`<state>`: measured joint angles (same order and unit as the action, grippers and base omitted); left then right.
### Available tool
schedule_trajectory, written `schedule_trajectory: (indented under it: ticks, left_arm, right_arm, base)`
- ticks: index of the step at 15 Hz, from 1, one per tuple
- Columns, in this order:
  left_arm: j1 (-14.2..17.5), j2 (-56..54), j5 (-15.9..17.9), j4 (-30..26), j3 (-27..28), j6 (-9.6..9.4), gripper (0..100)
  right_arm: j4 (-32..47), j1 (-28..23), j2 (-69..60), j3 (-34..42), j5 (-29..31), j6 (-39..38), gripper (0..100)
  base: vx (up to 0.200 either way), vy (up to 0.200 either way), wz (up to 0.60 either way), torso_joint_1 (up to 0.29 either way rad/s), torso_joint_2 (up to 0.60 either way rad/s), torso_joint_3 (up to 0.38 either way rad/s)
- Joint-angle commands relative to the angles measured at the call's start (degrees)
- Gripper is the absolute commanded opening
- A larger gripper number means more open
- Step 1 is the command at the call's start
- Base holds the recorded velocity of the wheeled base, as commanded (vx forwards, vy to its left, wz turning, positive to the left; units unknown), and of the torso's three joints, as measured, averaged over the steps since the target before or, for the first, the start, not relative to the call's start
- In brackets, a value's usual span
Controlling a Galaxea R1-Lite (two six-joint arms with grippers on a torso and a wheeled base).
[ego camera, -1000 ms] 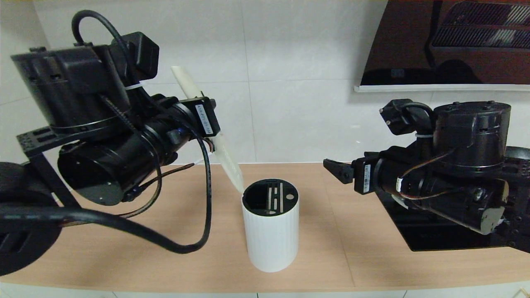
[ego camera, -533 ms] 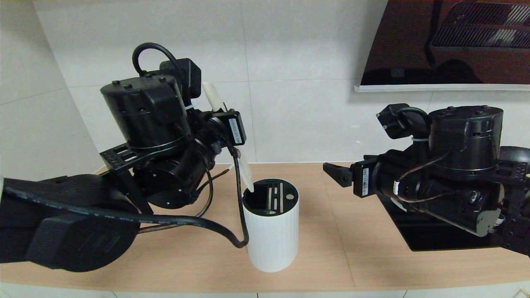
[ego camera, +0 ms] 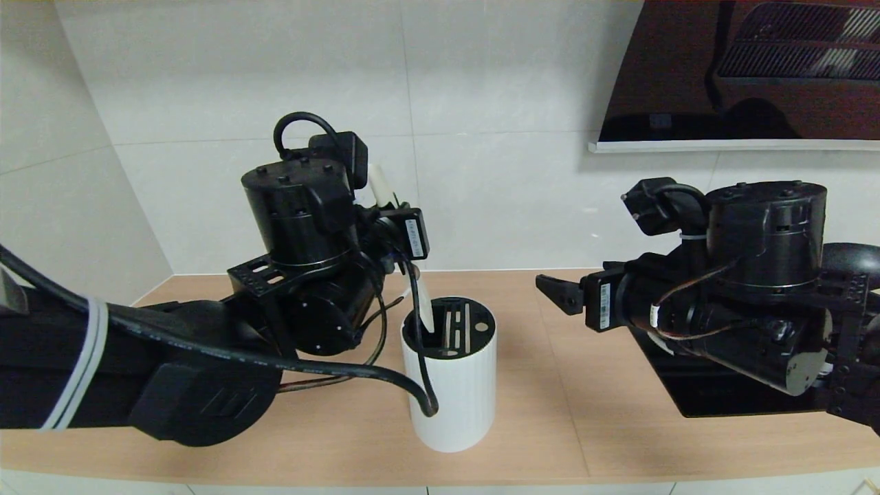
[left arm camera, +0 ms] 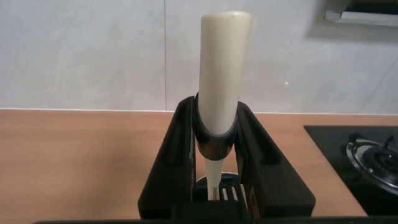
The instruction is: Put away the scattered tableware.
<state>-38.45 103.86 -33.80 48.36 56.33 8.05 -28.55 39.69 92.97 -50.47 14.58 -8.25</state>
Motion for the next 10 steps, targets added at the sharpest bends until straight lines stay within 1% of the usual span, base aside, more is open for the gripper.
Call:
schedule_trajectory:
  ticks: [1,4,10]
  left_arm:
    - [-0.2,1.1,0.0,0.2,0.0,0.04,0]
    - [-1.4,2.2,0.0,0.1,-0.5,0.04,0]
    - [-2.1,4.0,0.0,-0.2,-2.0,0.04,0]
  right_arm:
    - [0.0,0.0,0.1,0.0,0.0,0.0,100]
    - [0.0,0.0,0.1,0.0,0.0,0.0,100]
    - [0.0,0.0,0.0,0.0,0.0,0.0,100]
  base:
    - [0.0,0.0,0.0,0.0,0.0,0.0]
    - [0.0,0.0,0.0,0.0,0.0,0.0]
    - [0.0,0.0,0.0,0.0,0.0,0.0]
